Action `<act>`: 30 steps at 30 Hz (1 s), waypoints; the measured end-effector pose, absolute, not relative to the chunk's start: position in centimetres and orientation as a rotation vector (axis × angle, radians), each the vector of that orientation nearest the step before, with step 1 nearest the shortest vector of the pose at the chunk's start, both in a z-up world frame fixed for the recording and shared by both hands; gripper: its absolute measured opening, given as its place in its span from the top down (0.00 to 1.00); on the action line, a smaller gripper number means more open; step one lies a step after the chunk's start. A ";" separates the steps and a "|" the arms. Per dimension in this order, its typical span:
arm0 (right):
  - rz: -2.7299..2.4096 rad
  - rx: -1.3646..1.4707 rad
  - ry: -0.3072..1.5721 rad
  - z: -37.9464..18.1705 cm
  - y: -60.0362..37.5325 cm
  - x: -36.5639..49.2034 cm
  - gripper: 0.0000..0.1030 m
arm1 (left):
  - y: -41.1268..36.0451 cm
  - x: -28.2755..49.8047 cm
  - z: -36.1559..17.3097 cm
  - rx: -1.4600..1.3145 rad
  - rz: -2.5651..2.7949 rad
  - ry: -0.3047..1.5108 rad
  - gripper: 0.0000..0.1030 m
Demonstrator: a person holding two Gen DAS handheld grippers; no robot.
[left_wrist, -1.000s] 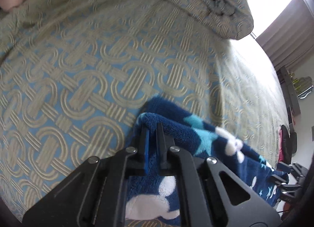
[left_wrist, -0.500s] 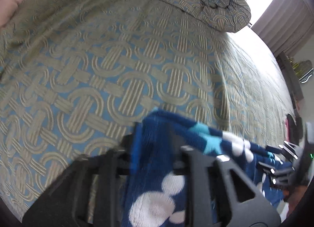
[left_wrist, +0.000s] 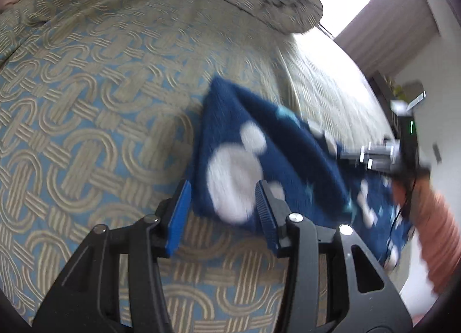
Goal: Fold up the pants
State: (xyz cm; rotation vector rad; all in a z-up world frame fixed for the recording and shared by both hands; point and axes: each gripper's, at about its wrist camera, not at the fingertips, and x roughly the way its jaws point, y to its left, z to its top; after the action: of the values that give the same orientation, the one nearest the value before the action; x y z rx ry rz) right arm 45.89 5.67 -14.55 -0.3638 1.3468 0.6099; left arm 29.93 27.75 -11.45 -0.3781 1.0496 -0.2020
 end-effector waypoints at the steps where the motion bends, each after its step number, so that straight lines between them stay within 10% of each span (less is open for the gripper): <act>1: 0.607 -0.365 1.345 -14.4 5.8 45.9 0.93 | 27.1 29.8 -12.0 -0.345 -0.192 1.062 0.54; 3: 0.603 -0.368 1.338 -14.1 5.8 45.9 0.94 | 26.8 30.0 -12.8 -0.323 -0.160 1.071 0.54; 5: 0.593 -0.362 1.325 -13.2 5.6 45.6 0.94 | 26.9 30.5 -13.3 -0.359 -0.148 1.065 0.91; 15: 0.568 -0.251 1.173 -7.7 4.0 45.7 0.95 | 27.8 30.7 -7.0 -0.319 -0.090 0.844 0.91; 23: 0.479 -0.282 1.283 -11.8 4.6 48.1 0.92 | 27.9 32.2 -13.1 -0.297 -0.021 1.048 0.83; 30: 0.386 -0.248 1.207 -9.6 2.4 47.5 0.49 | 27.9 30.0 -10.8 -0.272 0.003 1.016 0.66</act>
State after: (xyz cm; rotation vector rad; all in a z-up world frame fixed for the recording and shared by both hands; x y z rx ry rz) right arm 47.46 2.43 -9.59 -0.2476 1.2067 0.3861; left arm 30.03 27.87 -10.81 -0.2722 1.0156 0.0034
